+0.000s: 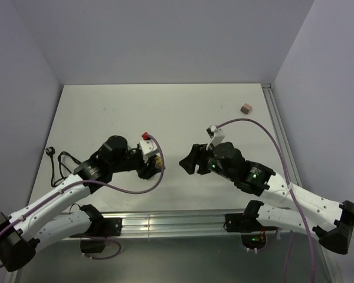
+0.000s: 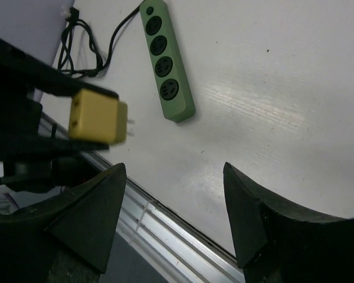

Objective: Insert the plug

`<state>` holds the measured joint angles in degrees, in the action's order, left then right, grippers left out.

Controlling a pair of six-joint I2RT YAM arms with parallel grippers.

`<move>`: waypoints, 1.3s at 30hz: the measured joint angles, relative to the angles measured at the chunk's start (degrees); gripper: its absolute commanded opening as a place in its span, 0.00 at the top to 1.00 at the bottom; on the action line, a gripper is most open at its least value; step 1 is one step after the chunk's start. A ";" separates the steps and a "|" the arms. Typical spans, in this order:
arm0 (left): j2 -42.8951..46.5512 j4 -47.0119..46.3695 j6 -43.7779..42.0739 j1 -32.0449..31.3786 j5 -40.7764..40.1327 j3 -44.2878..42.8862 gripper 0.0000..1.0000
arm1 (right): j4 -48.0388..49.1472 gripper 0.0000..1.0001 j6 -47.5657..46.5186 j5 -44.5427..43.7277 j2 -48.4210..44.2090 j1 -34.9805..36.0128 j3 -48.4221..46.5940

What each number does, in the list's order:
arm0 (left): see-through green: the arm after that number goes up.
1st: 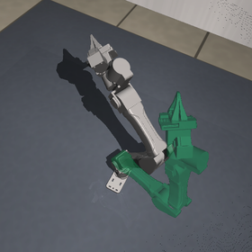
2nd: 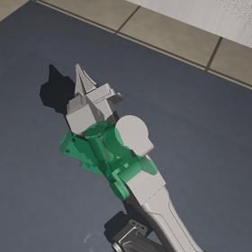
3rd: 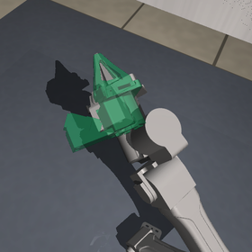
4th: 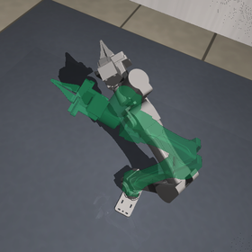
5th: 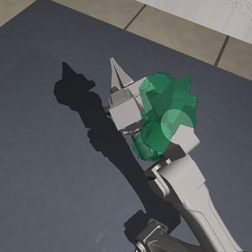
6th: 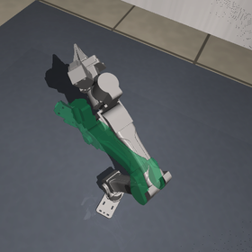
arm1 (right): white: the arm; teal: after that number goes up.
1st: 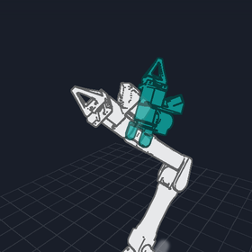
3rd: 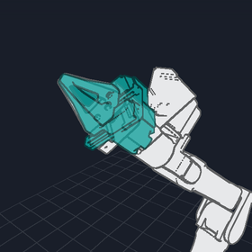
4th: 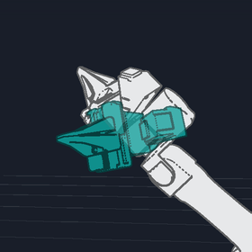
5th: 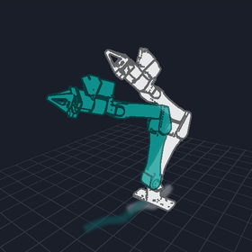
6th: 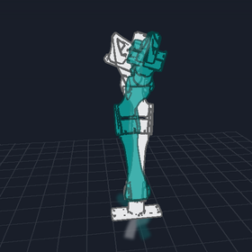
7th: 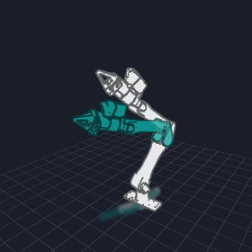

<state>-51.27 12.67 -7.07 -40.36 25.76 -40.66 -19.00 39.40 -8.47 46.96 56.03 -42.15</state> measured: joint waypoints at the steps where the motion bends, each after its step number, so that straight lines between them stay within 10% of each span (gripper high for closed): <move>1: -1.31 -0.04 0.02 -2.29 0.11 -0.52 1.00 | -0.85 0.27 -0.44 1.81 1.36 -1.51 -1.27; 14: -9.77 -3.61 -0.85 -21.22 -12.24 -1.14 1.00 | -9.18 0.32 -2.38 16.98 12.04 -3.08 -13.88; 39: -9.88 -6.84 -1.64 -23.89 -18.08 -1.16 1.00 | -10.23 0.41 -2.49 21.68 14.56 -3.08 -9.57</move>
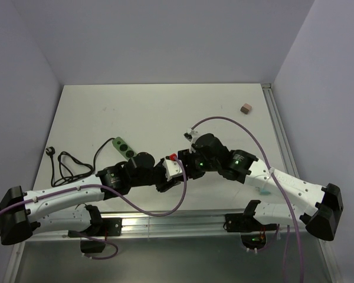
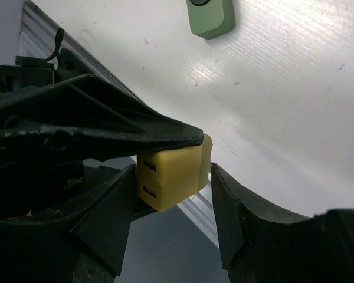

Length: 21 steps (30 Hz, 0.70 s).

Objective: Insert the plug

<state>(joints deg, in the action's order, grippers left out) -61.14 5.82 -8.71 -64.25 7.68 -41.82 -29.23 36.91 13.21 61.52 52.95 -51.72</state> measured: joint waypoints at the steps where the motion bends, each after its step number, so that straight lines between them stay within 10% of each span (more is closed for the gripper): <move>1: -0.20 0.07 -0.11 -0.04 0.00 -0.17 1.00 | 0.02 0.41 -0.11 0.02 0.63 0.00 -0.13; 9: -2.12 1.11 -0.22 -0.09 0.00 -1.31 1.00 | 0.09 0.51 -0.55 0.07 2.82 0.07 -0.76; 13: -2.60 2.29 -0.04 -0.07 -0.24 -1.51 1.00 | 0.09 0.76 -0.42 -0.02 3.06 0.15 -0.76; 16: -2.60 2.78 0.63 -0.07 -1.18 -1.51 0.91 | 0.20 1.00 0.09 -0.48 2.99 0.17 -0.68; 21: -0.07 1.95 2.43 -0.07 -2.91 0.00 0.75 | 3.08 1.00 1.77 -0.94 1.88 0.17 0.83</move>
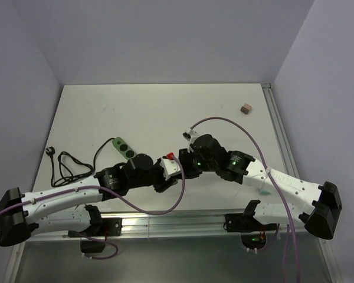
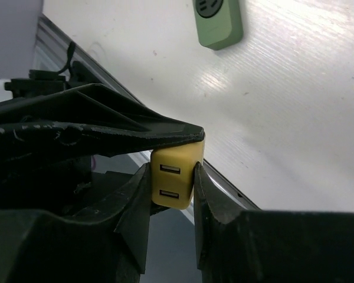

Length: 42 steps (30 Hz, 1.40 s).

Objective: Insert the plug

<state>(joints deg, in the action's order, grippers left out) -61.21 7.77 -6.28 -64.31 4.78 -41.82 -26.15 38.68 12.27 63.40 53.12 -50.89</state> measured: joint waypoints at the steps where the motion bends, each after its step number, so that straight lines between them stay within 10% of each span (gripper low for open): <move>1: 0.96 -0.26 0.28 -0.02 -0.26 0.63 0.72 | 0.90 1.00 0.42 0.02 -0.22 0.04 0.37; 24: 21.92 -5.66 12.20 0.33 -0.98 6.56 0.00 | 4.94 1.00 -0.02 -1.70 1.73 -1.16 0.46; 31: 21.31 -5.70 11.54 0.33 -1.57 6.58 0.01 | 5.25 1.00 0.00 4.07 -3.61 -5.42 0.44; 36: 23.98 -5.27 18.88 0.44 -16.94 5.51 0.01 | 5.03 1.00 -1.40 5.90 -5.14 -8.17 0.44; 42: 15.08 7.41 30.97 9.64 -24.87 -9.81 0.05 | 3.41 1.00 -4.81 6.88 -2.82 -8.55 -0.20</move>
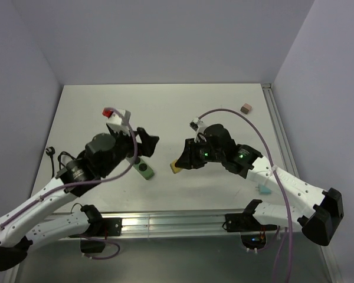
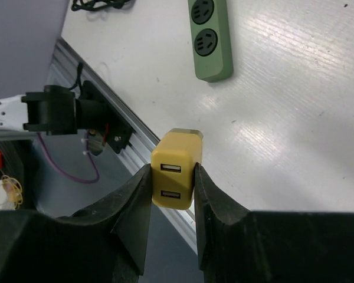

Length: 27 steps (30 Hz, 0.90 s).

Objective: Insert the plug

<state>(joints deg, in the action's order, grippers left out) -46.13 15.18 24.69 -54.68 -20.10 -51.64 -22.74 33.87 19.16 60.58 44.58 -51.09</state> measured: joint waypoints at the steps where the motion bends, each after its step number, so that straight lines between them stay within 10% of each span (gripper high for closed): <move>1: -2.03 1.27 1.27 3.69 1.27 -1.90 0.05 | -0.46 1.00 -0.61 -0.04 0.83 0.00 -0.55; 8: -9.62 9.01 8.50 29.94 11.91 -0.94 0.09 | -3.34 1.00 -3.87 -2.51 6.43 0.35 -6.21; 17: -22.82 15.02 15.06 42.51 9.81 -7.89 0.43 | -5.33 1.00 -7.67 -6.34 19.98 5.35 -16.74; 24: -30.93 13.62 18.23 51.63 11.43 -7.10 0.99 | -8.55 1.00 -12.90 -10.84 33.59 10.10 -28.70; 27: -34.47 11.69 18.08 54.14 12.35 -7.10 1.00 | -10.10 1.00 -15.04 -12.09 38.32 11.26 -32.65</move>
<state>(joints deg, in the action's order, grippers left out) -80.60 26.87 42.76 -0.54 -7.75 -58.74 -32.84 18.83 7.07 98.89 55.83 -83.74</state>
